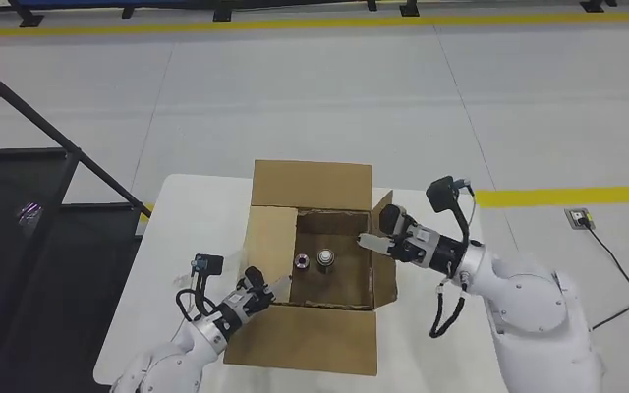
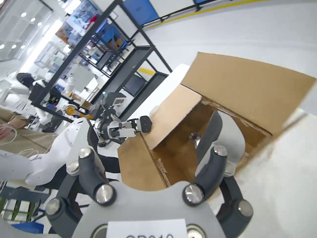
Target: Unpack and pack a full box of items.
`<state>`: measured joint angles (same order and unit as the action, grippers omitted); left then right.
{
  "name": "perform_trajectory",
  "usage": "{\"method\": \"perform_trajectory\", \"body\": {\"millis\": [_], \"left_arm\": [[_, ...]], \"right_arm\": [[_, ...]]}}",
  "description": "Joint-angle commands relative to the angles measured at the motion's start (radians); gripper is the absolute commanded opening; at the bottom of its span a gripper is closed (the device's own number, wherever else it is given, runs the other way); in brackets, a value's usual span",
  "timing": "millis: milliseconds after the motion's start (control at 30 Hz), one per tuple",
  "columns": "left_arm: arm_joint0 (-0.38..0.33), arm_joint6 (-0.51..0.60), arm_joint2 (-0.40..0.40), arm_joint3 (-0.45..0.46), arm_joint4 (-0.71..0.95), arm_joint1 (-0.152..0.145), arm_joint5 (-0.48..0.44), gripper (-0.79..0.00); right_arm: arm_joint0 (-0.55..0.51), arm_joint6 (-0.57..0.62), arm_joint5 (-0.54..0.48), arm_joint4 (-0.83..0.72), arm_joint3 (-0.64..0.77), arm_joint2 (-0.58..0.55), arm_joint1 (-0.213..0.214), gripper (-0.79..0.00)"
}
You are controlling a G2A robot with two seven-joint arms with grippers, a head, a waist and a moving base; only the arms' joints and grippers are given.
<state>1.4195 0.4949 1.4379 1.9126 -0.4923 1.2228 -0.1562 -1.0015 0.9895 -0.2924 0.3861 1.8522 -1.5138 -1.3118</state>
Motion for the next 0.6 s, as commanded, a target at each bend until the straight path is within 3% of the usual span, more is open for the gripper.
{"method": "perform_trajectory", "body": {"millis": [0,100,333,567], "left_arm": [[0.001,-0.001,0.002,0.002,0.003,-0.001,-0.001,0.0],[0.001,0.0,0.003,0.004,0.005,-0.002,-0.002,0.0],[-0.002,-0.002,0.001,0.001,0.003,-0.005,0.0,0.0],[0.007,-0.015,0.017,0.007,0.015,-0.009,0.001,0.0]], "right_arm": [[-0.019,0.006,0.054,0.018,0.005,-0.013,0.005,0.0],[-0.022,0.026,0.072,-0.003,-0.014,0.001,0.009,0.0],[0.04,0.064,-0.004,-0.119,-0.126,0.077,0.012,0.0],[0.162,0.088,-0.036,-0.166,-0.337,0.229,0.001,0.0]]}}
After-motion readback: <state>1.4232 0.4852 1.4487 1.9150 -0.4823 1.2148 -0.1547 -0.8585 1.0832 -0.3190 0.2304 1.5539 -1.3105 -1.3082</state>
